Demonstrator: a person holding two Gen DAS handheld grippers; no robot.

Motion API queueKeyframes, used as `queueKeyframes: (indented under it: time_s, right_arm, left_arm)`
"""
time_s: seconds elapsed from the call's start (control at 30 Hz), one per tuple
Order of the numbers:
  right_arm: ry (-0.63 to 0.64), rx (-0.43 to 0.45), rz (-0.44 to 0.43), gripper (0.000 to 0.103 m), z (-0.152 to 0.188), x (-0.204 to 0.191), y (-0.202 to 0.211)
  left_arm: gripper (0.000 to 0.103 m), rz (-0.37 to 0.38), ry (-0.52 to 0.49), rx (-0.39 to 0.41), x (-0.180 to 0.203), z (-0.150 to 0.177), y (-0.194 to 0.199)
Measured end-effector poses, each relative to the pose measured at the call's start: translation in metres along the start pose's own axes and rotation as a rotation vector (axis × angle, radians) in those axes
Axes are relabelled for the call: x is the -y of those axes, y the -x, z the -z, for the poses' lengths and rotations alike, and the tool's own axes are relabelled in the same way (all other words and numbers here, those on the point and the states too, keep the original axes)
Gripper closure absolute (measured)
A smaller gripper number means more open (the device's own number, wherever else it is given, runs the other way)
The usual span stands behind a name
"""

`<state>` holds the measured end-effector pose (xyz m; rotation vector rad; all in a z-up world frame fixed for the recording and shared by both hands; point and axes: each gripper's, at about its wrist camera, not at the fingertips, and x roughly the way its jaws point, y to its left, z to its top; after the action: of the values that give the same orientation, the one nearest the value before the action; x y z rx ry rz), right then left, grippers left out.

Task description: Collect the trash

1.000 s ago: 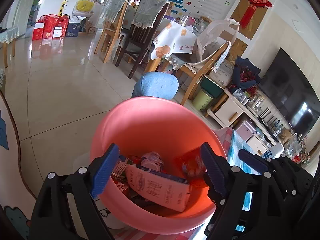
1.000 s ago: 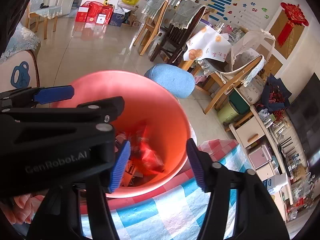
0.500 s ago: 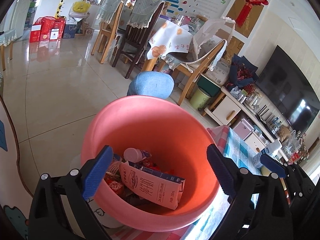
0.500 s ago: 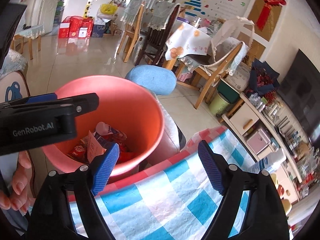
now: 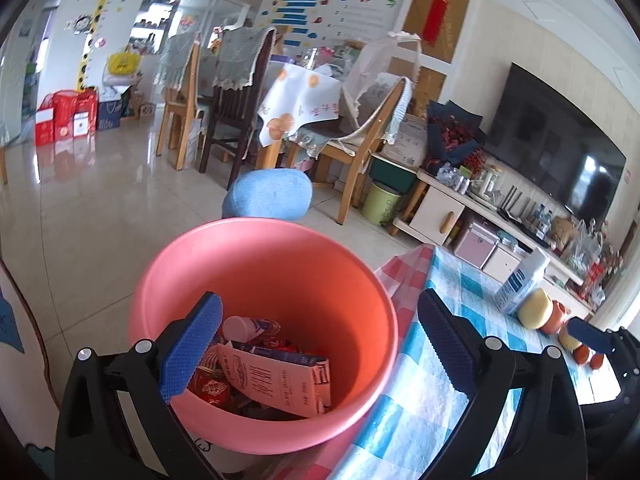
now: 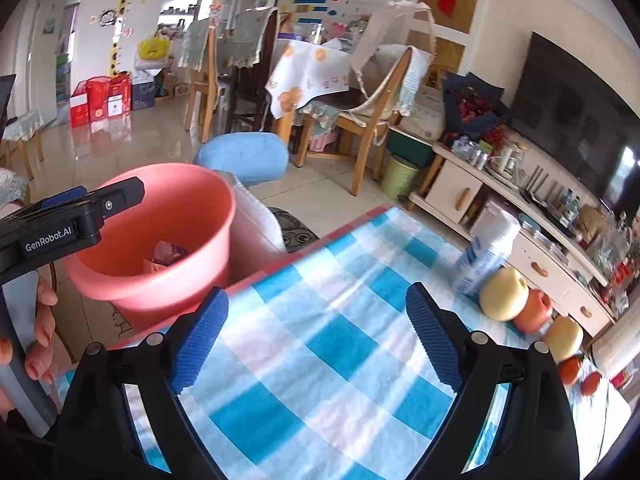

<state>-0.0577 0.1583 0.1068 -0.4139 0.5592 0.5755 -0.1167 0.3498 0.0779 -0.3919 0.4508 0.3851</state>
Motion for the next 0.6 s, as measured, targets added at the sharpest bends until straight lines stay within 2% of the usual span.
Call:
queueKeyframes:
  time_s: [0.2, 0.6]
  right_arm:
    - [-0.077, 0.003, 0.046, 0.011, 0.026, 0.036, 0.031]
    - [-0.257, -0.006, 0.177, 0.009, 0.094, 0.102, 0.108]
  left_arm:
    - [0.005, 0.024, -0.086, 0.003, 0.034, 0.005, 0.010]
    - [0.005, 0.108, -0.374, -0.028, 0.127, 0.035, 0.051]
